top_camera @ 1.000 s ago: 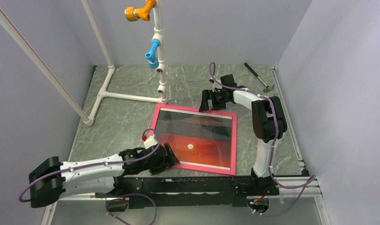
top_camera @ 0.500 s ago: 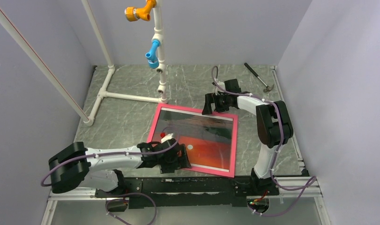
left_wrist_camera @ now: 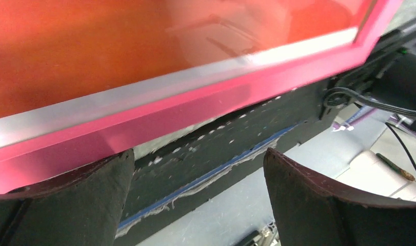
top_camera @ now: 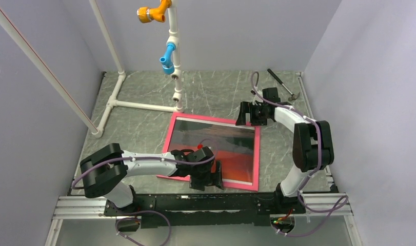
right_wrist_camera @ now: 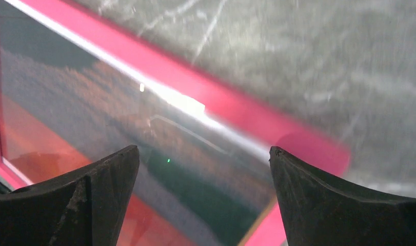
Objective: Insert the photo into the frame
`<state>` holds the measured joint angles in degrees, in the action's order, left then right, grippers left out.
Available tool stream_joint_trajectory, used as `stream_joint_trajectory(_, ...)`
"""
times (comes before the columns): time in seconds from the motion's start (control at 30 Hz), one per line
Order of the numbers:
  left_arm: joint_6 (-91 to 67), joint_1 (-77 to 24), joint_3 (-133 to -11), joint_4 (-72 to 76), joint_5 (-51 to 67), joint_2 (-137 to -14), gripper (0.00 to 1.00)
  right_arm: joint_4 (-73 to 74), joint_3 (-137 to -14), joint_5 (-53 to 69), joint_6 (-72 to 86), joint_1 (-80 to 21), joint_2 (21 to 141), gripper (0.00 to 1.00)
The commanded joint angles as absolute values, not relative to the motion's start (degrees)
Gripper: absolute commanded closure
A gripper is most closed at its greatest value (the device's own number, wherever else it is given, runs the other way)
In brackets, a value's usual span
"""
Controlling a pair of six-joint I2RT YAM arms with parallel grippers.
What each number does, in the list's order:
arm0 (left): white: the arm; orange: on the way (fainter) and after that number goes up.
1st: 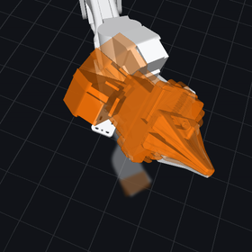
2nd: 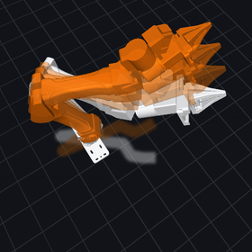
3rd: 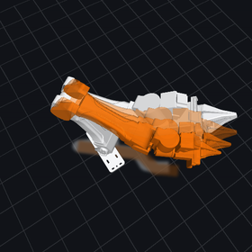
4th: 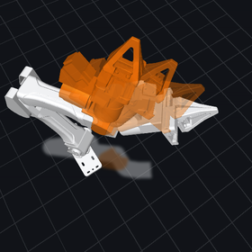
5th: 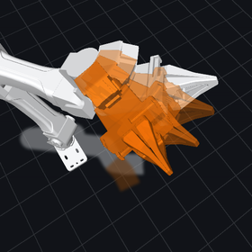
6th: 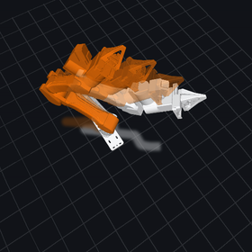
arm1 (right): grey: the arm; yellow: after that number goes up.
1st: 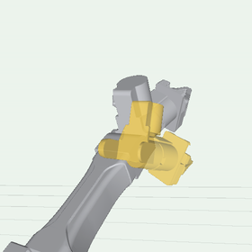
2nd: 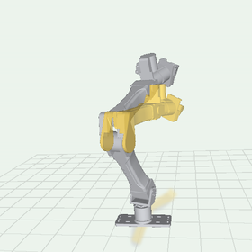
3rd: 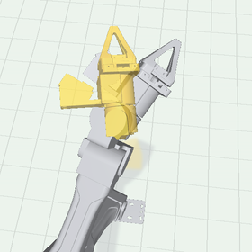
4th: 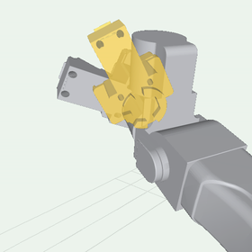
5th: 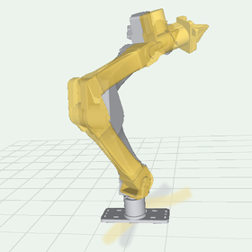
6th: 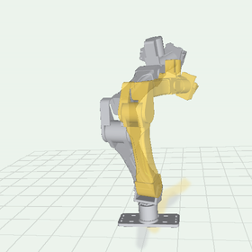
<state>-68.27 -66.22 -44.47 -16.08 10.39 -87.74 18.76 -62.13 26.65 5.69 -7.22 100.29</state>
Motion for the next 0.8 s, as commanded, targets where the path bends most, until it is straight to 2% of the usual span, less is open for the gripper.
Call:
stream_joint_trajectory(0.0, -58.5, -64.69, -46.88, -2.24, 3.7, -87.18, 0.0, 28.4, -59.71, 20.96, 10.52, -7.02, 93.15, 0.0)
stream_joint_trajectory(0.2, -50.67, -63.7, -48.33, 1.83, 10.1, -80.18, 0.01, 25.78, -55.0, 16.6, 16.67, -4.12, 84.94, 0.0)
stream_joint_trajectory(0.37, -47.43, -59.7, -51.04, -6.43, 7.72, -77.0, 0.01, 26.54, -51.38, 13.5, 19.81, -2.34, 79.88, 0.0)
stream_joint_trajectory(0.53, -46.68, -49.65, -47.08, -14.44, 3.54, -70.79, 0.01, 29.02, -47.84, 9.87, 20.63, -1.47, 76.55, 0.0)
stream_joint_trajectory(0.77, -43.96, -35.22, -43.61, -33.92, -7.57, -61.49, 0.0, 28.78, -41.87, 7.85, 25.38, -0.79, 71.11, 0.0)
